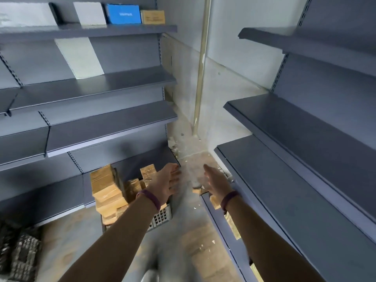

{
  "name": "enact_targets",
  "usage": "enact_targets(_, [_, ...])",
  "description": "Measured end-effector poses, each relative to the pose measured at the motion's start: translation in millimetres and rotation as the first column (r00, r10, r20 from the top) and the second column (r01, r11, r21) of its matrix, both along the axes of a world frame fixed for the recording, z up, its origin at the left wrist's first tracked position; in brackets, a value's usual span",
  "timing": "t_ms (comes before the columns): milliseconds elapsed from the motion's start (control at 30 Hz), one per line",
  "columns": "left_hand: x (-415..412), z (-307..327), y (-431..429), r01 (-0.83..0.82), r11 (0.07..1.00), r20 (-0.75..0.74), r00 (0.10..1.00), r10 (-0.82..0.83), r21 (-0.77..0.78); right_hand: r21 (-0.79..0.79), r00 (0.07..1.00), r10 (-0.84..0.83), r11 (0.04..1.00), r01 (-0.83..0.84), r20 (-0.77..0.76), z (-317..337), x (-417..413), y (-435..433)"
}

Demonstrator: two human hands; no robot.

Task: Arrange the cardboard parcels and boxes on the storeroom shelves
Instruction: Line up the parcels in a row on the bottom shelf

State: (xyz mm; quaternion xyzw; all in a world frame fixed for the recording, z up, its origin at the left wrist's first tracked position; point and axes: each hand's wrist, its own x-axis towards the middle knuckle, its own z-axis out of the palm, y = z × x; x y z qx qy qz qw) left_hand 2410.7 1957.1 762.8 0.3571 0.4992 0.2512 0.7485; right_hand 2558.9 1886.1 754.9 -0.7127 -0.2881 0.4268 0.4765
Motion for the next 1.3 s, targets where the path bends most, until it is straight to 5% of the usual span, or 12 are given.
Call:
enact_targets(300, [79,-42,113,0.295,0.955,-0.057,0.954,-0.296,-0.020,-0.076,0.958,-0.227,0.973,0.217,-0.177,-37,54,77])
enact_targets(767, [177,-166,224,0.607,0.770,-0.102,0.768,-0.632,-0.195,-0.223,0.711,-0.636,0.771,0.596,-0.300,-155,96,162])
enact_targets(933, [212,-244,220,0.623,0.759,-0.179,0.739,-0.650,-0.189,-0.249,0.669,-0.689,0.725,0.643,-0.279,-239,125,161])
enact_targets(1200, [245,-432,216,0.609,0.770,-0.229,0.735,-0.638,-0.191,-0.266,0.775,-0.596,0.798,0.541,-0.212,-434,158,150])
enact_targets(1300, [264,-501,224,0.613,0.778,-0.248,0.739,-0.626,-0.139,-0.267,0.748,-0.637,0.766,0.585,-0.189,-504,178,153])
